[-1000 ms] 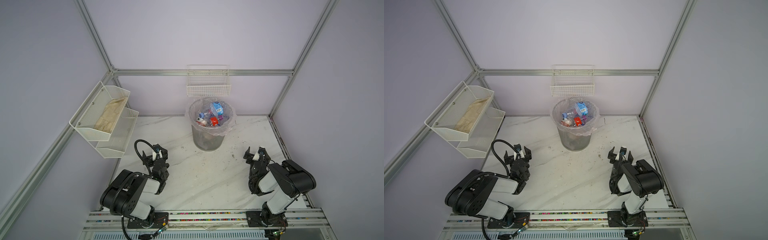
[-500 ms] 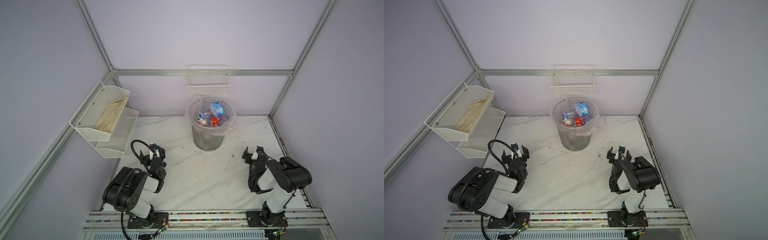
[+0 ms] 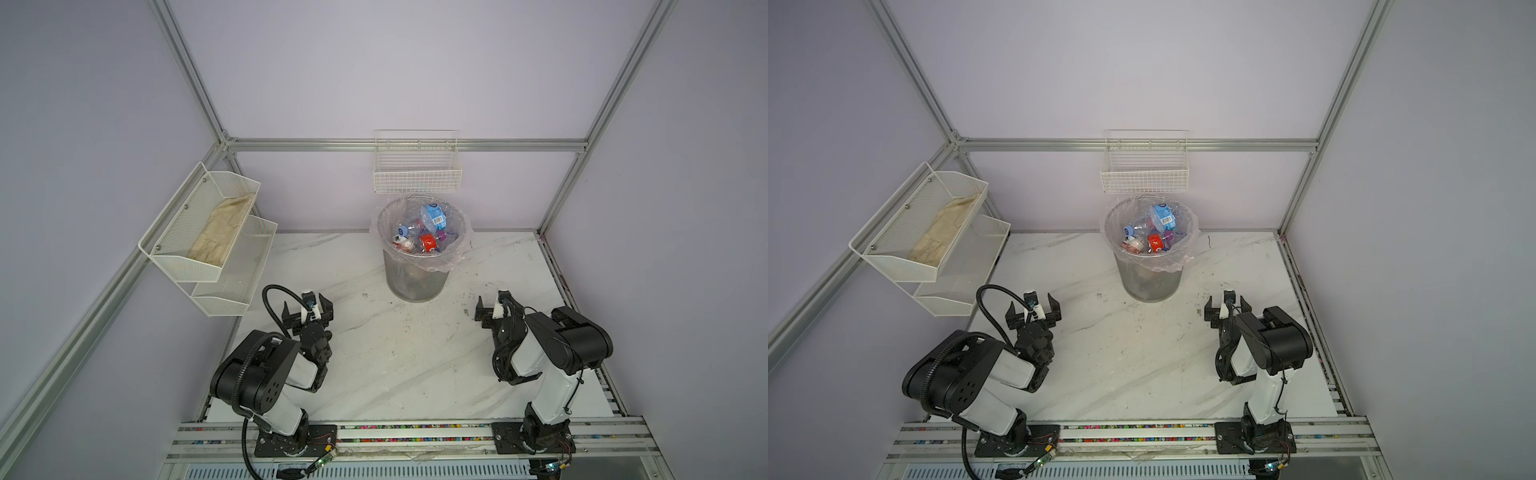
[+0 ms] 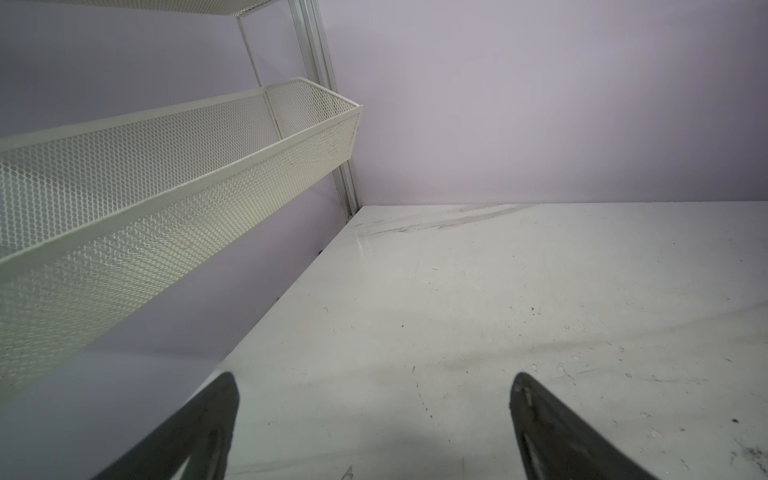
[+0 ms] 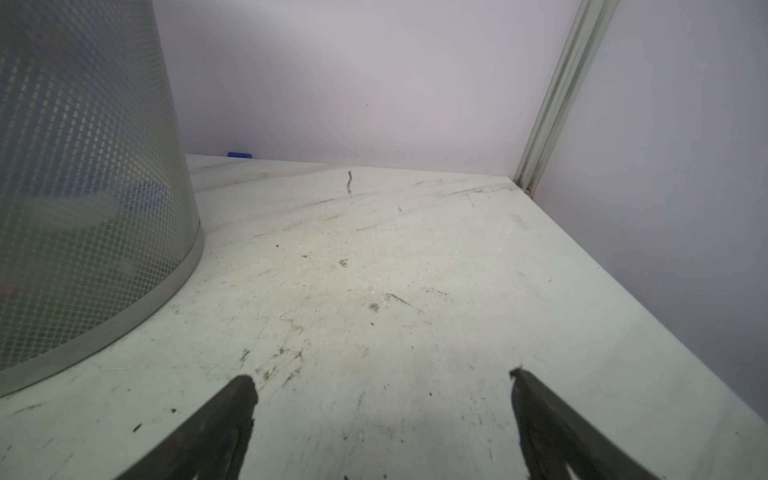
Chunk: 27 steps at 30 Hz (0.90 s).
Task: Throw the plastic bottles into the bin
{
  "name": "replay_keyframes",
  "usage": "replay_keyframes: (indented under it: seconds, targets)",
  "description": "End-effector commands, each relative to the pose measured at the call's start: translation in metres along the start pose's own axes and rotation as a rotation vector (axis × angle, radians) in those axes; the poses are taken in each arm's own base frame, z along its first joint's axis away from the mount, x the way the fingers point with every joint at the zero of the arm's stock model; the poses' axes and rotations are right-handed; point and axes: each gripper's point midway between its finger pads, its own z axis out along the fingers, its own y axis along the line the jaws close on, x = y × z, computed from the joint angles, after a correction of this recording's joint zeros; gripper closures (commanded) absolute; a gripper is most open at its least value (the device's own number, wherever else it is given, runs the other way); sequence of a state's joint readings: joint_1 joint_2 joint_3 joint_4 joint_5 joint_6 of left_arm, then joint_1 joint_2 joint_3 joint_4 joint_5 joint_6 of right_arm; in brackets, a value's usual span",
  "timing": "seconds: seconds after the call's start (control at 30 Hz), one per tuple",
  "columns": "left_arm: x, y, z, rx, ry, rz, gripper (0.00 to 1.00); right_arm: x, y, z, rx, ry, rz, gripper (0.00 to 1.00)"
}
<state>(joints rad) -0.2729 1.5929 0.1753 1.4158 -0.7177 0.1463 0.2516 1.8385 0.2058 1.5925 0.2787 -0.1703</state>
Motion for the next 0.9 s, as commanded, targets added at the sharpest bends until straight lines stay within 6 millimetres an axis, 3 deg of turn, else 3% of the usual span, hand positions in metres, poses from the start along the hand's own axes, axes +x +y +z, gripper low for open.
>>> replay_keyframes:
  seconds: [0.0,0.33,0.7,0.87]
  targets:
    - [-0.012,-0.009,-0.005,0.050,-0.058,-0.002,0.00,-0.067,0.000,-0.006,-0.007,-0.271,0.047,0.02]
    - [-0.011,-0.010,-0.004,0.052,-0.057,0.003,0.00,-0.066,-0.004,0.002,0.024,-0.266,0.075,0.03]
    - [-0.011,-0.002,0.004,0.020,-0.054,-0.017,0.00,-0.052,-0.020,0.054,0.045,-0.090,0.139,0.03]
    - [-0.010,-0.001,0.005,0.019,-0.052,-0.020,0.00,-0.049,-0.025,0.061,0.038,-0.060,0.154,0.03]
